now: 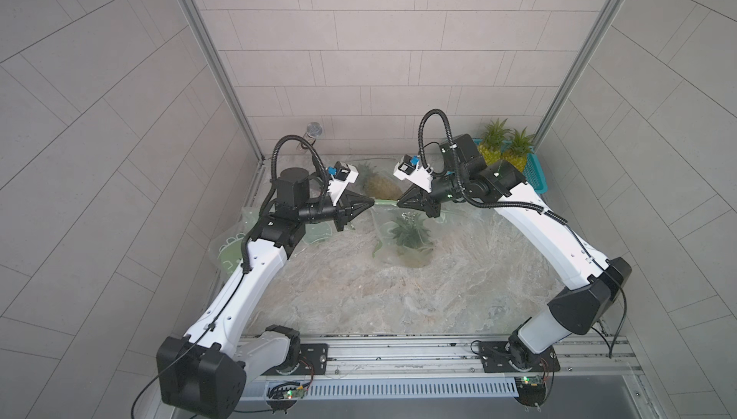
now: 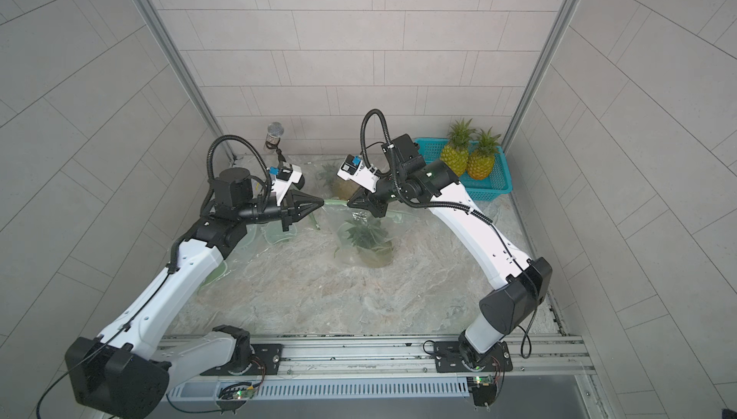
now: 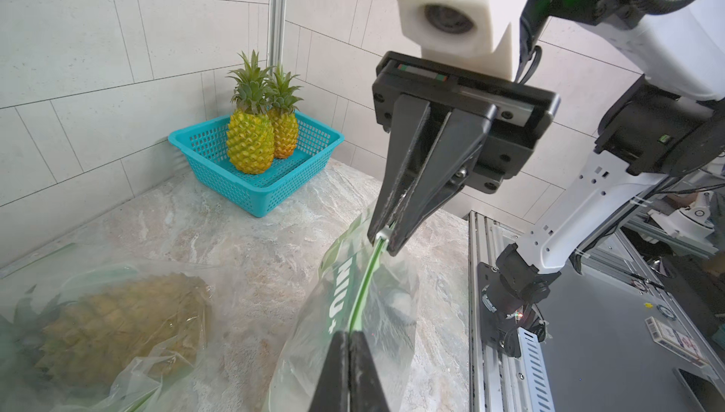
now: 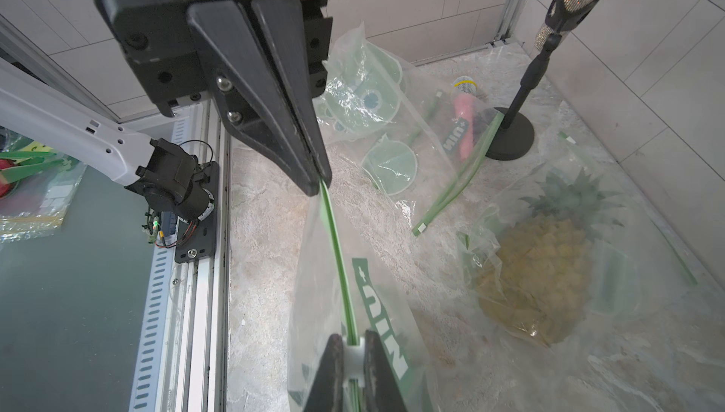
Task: Open the zip-top bag and take out the pineapple
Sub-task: Unzip the zipper on the zipper food storage bag.
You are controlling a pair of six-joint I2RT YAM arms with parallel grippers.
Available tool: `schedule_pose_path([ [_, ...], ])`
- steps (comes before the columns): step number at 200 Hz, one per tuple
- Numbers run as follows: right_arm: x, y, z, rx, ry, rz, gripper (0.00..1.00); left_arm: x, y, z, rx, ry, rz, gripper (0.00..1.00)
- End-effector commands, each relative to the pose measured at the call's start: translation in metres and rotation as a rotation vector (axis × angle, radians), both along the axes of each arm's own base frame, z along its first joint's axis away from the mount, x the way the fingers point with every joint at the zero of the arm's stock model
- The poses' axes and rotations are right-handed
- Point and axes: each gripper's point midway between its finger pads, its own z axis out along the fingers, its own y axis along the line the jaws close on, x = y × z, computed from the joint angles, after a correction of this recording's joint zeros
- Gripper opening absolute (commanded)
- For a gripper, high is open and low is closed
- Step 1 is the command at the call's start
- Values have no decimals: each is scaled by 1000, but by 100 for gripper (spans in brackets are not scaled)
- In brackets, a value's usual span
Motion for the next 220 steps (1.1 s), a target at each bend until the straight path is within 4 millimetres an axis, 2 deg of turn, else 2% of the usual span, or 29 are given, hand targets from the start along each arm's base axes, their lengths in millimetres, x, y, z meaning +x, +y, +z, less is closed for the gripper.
schedule_pose_path([
  [1, -3, -31, 0, -74, -26, -84, 4, 10, 18, 14, 25, -65, 101, 0],
  [111, -16, -61, -2, -138, -45, -160, 4, 40, 49, 1, 123, -32, 344, 0],
  [220, -21, -78, -6, -174, -43, -205, 4, 45, 66, 1, 170, -24, 433, 0],
])
